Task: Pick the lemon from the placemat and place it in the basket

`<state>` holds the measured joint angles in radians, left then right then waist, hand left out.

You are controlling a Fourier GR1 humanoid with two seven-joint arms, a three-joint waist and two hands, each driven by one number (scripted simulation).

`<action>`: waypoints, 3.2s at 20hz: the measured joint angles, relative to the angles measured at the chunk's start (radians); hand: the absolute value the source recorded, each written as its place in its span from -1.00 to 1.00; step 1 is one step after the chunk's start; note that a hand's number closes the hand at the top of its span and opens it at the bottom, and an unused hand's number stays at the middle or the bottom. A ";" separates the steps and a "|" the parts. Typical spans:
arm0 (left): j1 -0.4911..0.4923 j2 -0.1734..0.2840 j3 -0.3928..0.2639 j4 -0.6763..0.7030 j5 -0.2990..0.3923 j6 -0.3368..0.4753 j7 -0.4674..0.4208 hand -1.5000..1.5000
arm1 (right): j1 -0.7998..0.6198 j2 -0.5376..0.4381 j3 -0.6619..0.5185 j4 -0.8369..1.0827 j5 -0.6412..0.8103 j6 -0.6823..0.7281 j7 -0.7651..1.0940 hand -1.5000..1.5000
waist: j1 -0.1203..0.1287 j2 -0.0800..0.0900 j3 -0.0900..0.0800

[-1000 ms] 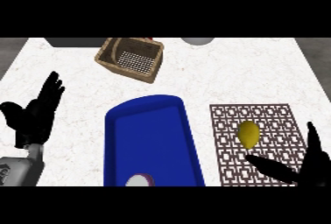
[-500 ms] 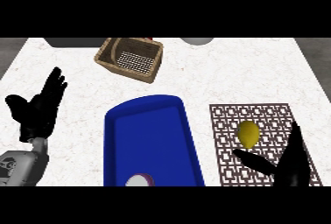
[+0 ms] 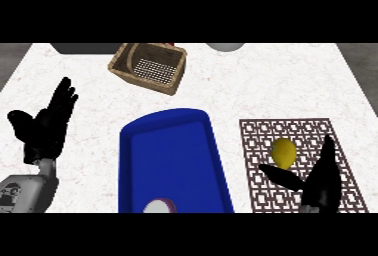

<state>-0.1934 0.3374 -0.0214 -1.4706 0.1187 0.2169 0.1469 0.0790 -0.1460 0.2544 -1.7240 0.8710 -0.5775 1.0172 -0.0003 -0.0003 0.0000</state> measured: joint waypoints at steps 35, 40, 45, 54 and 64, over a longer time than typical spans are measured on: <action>0.008 -0.087 0.123 -0.006 -0.098 -0.120 0.003 0.00 | -0.124 0.074 -0.161 0.334 -0.111 0.144 -0.227 1.00 | -0.004 -0.011 -0.015; -0.003 -0.092 0.130 0.017 -0.103 -0.123 -0.007 0.00 | -0.135 0.092 -0.168 0.359 -0.137 0.123 -0.286 1.00 | -0.007 -0.016 -0.021; -0.014 -0.094 0.129 -0.004 -0.112 -0.116 0.022 0.00 | -0.117 0.102 -0.173 0.358 -0.157 0.098 -0.342 1.00 | -0.007 -0.019 -0.023; -0.080 -0.132 0.049 0.005 -0.116 -0.165 0.017 0.00 | -0.339 0.131 0.303 0.365 -0.160 0.207 -0.349 1.00 | 0.183 0.021 -0.005; -0.138 -0.159 0.010 0.036 -0.126 -0.176 0.026 0.00 | -0.641 0.145 0.572 0.294 -0.307 -0.037 -0.304 1.00 | 0.226 0.024 0.002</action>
<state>-0.3310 0.1787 -0.0118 -1.4346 -0.0072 0.0405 0.1731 -0.5618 -0.0013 0.8263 -1.4305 0.5635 -0.6147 0.7128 0.2256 0.0235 0.0021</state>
